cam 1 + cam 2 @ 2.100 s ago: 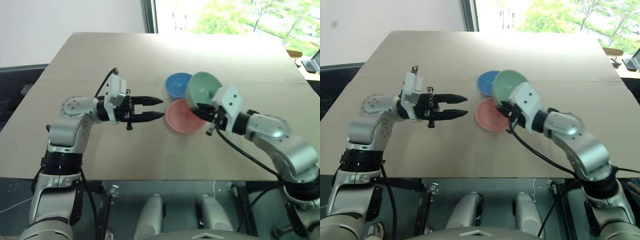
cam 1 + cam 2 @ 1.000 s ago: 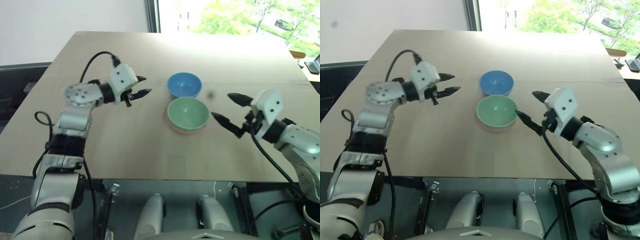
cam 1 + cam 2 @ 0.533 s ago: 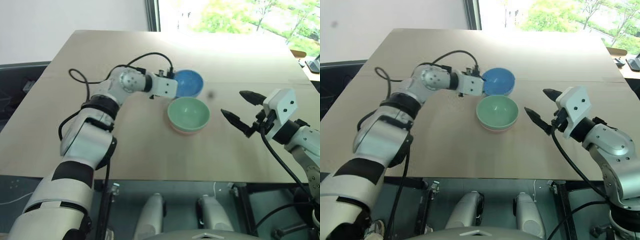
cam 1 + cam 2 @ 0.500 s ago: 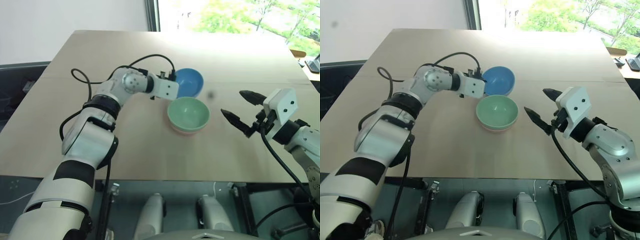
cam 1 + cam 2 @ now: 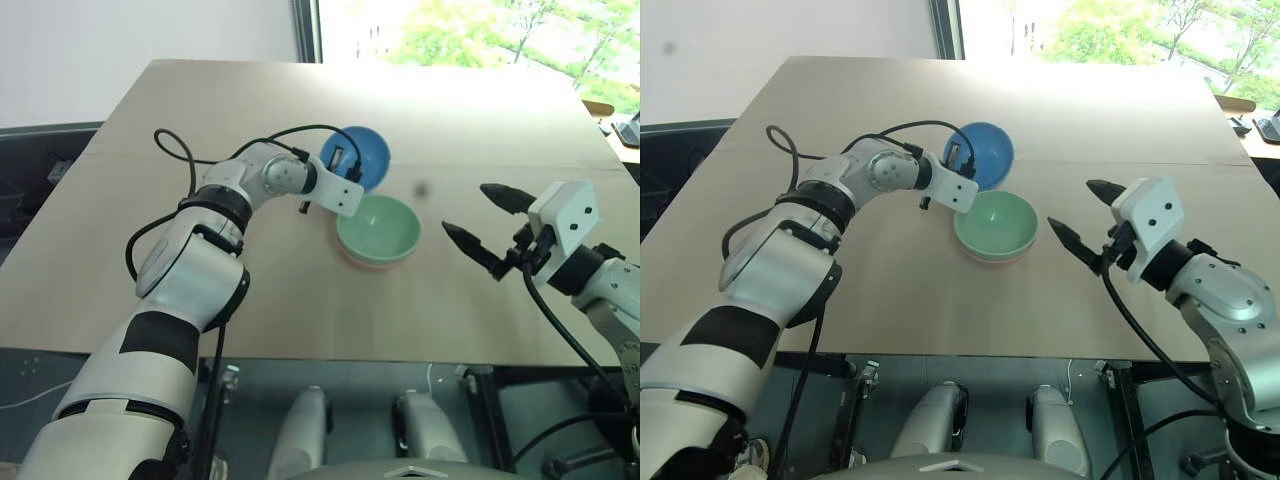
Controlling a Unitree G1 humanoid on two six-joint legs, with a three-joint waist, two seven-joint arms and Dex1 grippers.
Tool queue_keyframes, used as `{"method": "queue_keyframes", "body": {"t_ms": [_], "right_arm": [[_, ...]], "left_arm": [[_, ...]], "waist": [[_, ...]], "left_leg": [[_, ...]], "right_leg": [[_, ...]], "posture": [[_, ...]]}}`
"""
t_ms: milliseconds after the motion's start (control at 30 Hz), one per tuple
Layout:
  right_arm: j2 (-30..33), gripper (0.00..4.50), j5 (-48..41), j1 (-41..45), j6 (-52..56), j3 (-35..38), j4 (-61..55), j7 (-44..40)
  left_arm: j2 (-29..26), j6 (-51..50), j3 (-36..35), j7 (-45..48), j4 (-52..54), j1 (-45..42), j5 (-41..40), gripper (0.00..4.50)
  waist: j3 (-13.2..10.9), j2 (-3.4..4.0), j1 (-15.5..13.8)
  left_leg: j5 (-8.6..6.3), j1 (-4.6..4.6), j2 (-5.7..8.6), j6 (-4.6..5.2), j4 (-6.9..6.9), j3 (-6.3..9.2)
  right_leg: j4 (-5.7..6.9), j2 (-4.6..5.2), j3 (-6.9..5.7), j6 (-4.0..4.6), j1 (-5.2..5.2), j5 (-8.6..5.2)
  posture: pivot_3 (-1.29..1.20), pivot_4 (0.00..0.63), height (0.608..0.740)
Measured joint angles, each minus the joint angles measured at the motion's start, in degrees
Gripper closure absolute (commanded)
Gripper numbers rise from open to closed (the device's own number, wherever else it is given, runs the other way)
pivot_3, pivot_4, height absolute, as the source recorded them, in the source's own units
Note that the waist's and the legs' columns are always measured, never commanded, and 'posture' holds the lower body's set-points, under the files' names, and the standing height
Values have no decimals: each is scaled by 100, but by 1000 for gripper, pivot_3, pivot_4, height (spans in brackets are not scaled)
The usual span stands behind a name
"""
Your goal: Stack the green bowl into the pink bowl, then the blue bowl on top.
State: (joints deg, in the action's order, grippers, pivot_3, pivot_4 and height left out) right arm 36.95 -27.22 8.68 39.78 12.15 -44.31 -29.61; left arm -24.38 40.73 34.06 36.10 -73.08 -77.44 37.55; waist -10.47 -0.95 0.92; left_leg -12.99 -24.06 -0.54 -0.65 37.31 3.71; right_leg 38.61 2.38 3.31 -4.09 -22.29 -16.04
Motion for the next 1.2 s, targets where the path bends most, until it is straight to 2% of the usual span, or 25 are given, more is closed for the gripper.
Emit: {"method": "queue_keyframes", "body": {"t_ms": [133, 267, 367, 567, 667, 700, 767, 900, 1200], "right_arm": [[46, 596, -52, -82, -8, 32, -6, -13], [182, 596, -205, -575, -133, 470, -37, -240], [268, 596, -291, -857, -240, 759, -61, -396], [327, 596, -319, -893, -374, 864, -64, -472], [321, 596, -323, -823, -383, 822, -62, -406], [317, 596, -321, -795, -390, 774, -60, -372], [313, 596, -317, -776, -393, 705, -58, -360], [299, 596, -311, -732, -417, 561, -57, -344], [295, 596, -286, -546, -502, 309, -53, -315]], "left_arm": [[-49, 111, -435, 588, 12, -4, -513, 4431], [-296, 311, -1185, 2287, 398, -7, -1731, 4431], [-433, 222, -1491, 3391, 986, 54, -2474, 4431], [-467, -306, -1626, 4289, 2194, 443, -3258, 4431], [-513, -750, -1723, 4050, 2538, 453, -3255, 4431], [-547, -874, -1732, 3757, 2489, 451, -3099, 4058], [-564, -1010, -1732, 3569, 2407, 450, -2982, 3699], [-645, -1566, -1730, 3065, 1962, 453, -2645, 2105], [-597, -1432, -1364, 1797, 1144, 457, -1738, 2105]], "waist": [[0, 0, 6], [0, 0, -3], [0, 0, -1], [0, 1, 24], [1, 2, 33], [1, 2, 36], [1, 2, 34], [1, 2, 49], [1, 1, 31]], "left_leg": [[0, -1, 0, 0, 0, -1], [1, -32, -1, 0, 7, -1], [1, -37, 0, 0, 15, 0], [1, -33, -4, 0, 17, 2], [1, -32, -2, 0, 20, 1], [1, -30, -3, 0, 21, 2], [1, -31, -2, 0, 21, 3], [1, -35, -2, 0, 22, 3], [1, -40, 0, 0, 24, 8]], "right_leg": [[1, 0, 1, 0, -2, 0], [12, 0, -1, 1, -31, 0], [18, 1, -1, 1, -37, 0], [26, -2, 0, 1, -37, 0], [27, -1, 2, 1, -36, 0], [28, -2, 1, 1, -35, 0], [29, -2, 0, 1, -36, 0], [26, -2, -1, 1, -37, 0], [26, -1, -5, 1, -38, 0]], "posture": [[0, 150, 740], [0, 150, 740], [0, 150, 740], [0, 150, 740], [0, 150, 740], [0, 150, 740], [0, 150, 740], [0, 150, 740], [0, 150, 740]]}}
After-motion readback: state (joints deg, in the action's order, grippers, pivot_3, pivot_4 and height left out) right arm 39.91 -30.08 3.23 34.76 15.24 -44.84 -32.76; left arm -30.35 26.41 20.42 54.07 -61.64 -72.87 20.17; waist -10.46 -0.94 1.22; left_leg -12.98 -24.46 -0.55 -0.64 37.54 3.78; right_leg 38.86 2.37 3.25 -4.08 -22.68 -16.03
